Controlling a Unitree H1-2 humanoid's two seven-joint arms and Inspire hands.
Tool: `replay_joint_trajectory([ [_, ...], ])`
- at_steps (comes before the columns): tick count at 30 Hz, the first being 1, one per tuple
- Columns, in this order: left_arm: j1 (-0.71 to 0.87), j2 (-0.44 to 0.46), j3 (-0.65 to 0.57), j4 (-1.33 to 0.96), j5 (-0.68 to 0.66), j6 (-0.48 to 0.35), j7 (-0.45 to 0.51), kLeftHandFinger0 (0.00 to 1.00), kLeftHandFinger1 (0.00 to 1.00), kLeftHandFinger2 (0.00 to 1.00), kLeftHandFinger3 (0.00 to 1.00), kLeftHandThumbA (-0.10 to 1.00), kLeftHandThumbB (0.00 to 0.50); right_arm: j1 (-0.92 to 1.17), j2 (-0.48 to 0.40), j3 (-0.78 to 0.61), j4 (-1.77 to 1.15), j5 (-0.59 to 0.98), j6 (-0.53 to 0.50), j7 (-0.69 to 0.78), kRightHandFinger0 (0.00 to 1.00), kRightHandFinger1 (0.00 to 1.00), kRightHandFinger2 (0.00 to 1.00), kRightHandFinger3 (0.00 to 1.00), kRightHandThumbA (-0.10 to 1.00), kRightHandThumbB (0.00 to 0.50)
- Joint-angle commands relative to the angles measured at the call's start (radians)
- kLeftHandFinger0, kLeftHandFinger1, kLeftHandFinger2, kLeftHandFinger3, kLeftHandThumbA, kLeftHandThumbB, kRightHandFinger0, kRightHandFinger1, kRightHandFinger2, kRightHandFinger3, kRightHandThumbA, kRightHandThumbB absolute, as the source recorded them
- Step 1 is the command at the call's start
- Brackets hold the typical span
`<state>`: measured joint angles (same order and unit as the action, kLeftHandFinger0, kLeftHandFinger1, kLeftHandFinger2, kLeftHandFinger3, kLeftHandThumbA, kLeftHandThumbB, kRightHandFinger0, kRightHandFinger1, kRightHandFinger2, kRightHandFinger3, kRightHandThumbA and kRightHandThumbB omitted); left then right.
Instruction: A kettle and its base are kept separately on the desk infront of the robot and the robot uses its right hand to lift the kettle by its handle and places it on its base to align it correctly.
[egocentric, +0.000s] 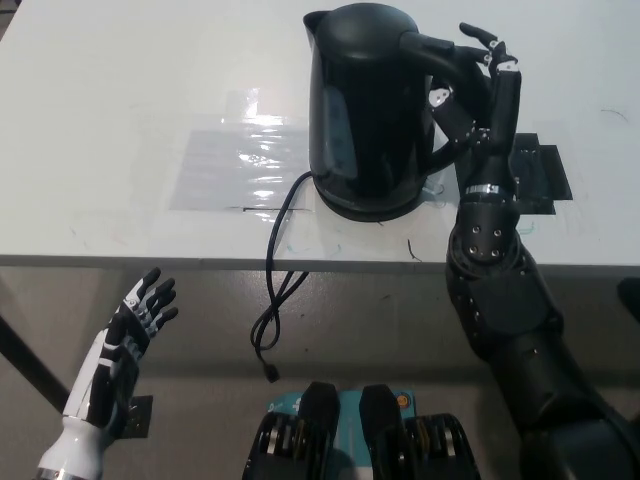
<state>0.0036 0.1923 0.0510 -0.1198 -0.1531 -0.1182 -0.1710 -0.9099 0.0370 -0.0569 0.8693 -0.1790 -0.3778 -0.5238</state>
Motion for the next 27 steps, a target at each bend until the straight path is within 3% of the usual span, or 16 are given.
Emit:
replay_joint_trajectory([
  [1, -0.010, 0.014, -0.002, -0.020, -0.015, -0.019, -0.020, 1.00, 1.00, 1.00, 1.00, 1.00, 0.127, -0.067, 0.019, -0.009, 0.010, 0.019, -0.046, -0.020, 0.00, 0.13, 0.57, 0.73, -0.10, 0.120],
  [5, -0.011, 0.013, -0.001, -0.022, -0.015, -0.017, -0.019, 1.00, 1.00, 1.00, 1.00, 1.00, 0.120, -0.054, 0.020, -0.003, -0.011, 0.034, -0.048, 0.022, 0.00, 0.19, 0.64, 0.78, -0.10, 0.127],
  [6, -0.011, 0.013, 0.000, -0.022, -0.015, -0.016, -0.018, 1.00, 1.00, 1.00, 1.00, 1.00, 0.119, -0.048, 0.017, 0.004, -0.018, 0.034, -0.045, 0.038, 0.04, 0.25, 0.70, 0.82, -0.10, 0.164],
  [7, -0.010, 0.014, 0.000, -0.022, -0.015, -0.016, -0.018, 1.00, 1.00, 1.00, 1.00, 1.00, 0.119, -0.047, 0.016, 0.006, -0.020, 0.035, -0.044, 0.043, 0.04, 0.25, 0.70, 0.82, -0.10, 0.164],
  [8, -0.010, 0.013, 0.000, -0.024, -0.014, -0.014, -0.016, 1.00, 1.00, 1.00, 1.00, 1.00, 0.119, -0.039, 0.010, 0.014, -0.033, 0.042, -0.032, 0.076, 0.37, 0.56, 0.93, 1.00, 0.12, 0.250],
  [9, -0.010, 0.012, 0.001, -0.025, -0.015, -0.014, -0.016, 1.00, 1.00, 1.00, 1.00, 1.00, 0.118, -0.023, -0.013, 0.039, -0.066, 0.087, 0.001, 0.217, 0.99, 1.00, 1.00, 1.00, 0.44, 0.440],
  [10, -0.008, 0.012, 0.000, -0.025, -0.017, -0.016, -0.017, 1.00, 1.00, 1.00, 1.00, 1.00, 0.118, -0.009, -0.034, 0.063, -0.094, 0.136, 0.028, 0.354, 1.00, 1.00, 1.00, 1.00, 0.55, 0.488],
  [11, -0.009, 0.014, 0.000, -0.023, -0.017, -0.015, -0.019, 1.00, 1.00, 1.00, 1.00, 1.00, 0.118, -0.007, -0.064, 0.092, -0.104, 0.153, 0.050, 0.459, 1.00, 1.00, 1.00, 1.00, 0.73, 0.500],
  [13, -0.009, 0.012, 0.000, -0.022, -0.017, -0.014, -0.019, 1.00, 1.00, 1.00, 1.00, 1.00, 0.114, 0.001, -0.100, 0.120, -0.140, 0.164, 0.093, 0.540, 1.00, 1.00, 1.00, 1.00, 0.76, 0.500],
  [27, -0.015, 0.014, 0.001, -0.023, -0.015, -0.008, -0.017, 1.00, 1.00, 1.00, 1.00, 1.00, 0.114, 0.036, -0.163, 0.124, -0.294, 0.316, 0.224, 0.715, 1.00, 1.00, 1.00, 1.00, 0.71, 0.500],
])
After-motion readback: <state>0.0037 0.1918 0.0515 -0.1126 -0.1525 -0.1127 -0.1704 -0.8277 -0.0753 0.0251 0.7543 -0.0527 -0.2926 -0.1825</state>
